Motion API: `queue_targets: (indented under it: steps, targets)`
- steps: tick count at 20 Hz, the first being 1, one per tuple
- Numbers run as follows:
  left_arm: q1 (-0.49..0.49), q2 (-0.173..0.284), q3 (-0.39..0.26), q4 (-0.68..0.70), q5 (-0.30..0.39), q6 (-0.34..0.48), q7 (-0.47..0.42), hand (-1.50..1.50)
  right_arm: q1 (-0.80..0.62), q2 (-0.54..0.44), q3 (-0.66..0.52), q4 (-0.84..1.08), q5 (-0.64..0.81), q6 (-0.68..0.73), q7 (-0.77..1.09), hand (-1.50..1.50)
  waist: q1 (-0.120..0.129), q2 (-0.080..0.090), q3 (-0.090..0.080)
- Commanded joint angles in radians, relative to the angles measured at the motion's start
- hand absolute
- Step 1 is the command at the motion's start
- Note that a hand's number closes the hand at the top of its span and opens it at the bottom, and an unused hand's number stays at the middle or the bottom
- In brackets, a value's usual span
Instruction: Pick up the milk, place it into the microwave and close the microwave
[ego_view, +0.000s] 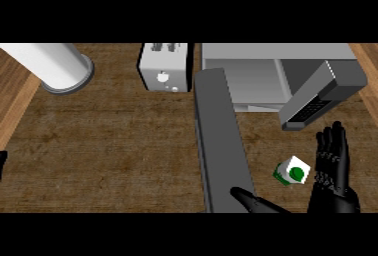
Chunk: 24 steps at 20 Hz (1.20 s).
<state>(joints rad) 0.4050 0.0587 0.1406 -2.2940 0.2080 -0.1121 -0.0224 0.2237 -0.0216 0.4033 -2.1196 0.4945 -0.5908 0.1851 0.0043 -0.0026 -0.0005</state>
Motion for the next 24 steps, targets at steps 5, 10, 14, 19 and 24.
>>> queue_targets:
  steps: [5,10,14,19,24]
  targets:
    - [0.046,0.020,0.118,-0.020,0.096,-0.072,-0.012,-1.50,0.022,-0.012,-0.129,0.184,-0.231,-0.032,-0.226,-1.50,0.002,0.002,0.001]
    - [0.073,0.001,0.110,-0.046,0.090,-0.100,0.010,-1.50,0.135,0.017,-0.105,0.261,-0.246,-0.062,-0.356,-1.50,-0.002,0.001,0.001]
    - [0.157,-0.019,0.134,-0.130,0.136,-0.129,0.025,-1.50,0.123,0.001,-0.229,0.376,-0.384,-0.021,-0.470,-1.50,0.003,0.000,0.001]
    - [0.109,-0.014,0.192,-0.050,0.166,-0.165,-0.003,-1.50,0.138,-0.037,-0.331,0.459,-0.477,0.051,-0.569,-1.50,0.000,0.001,0.001]
    - [0.159,0.004,0.251,-0.047,0.220,-0.227,-0.032,-1.50,0.176,-0.001,-0.344,0.565,-0.517,0.088,-0.716,-1.50,0.001,0.000,0.001]
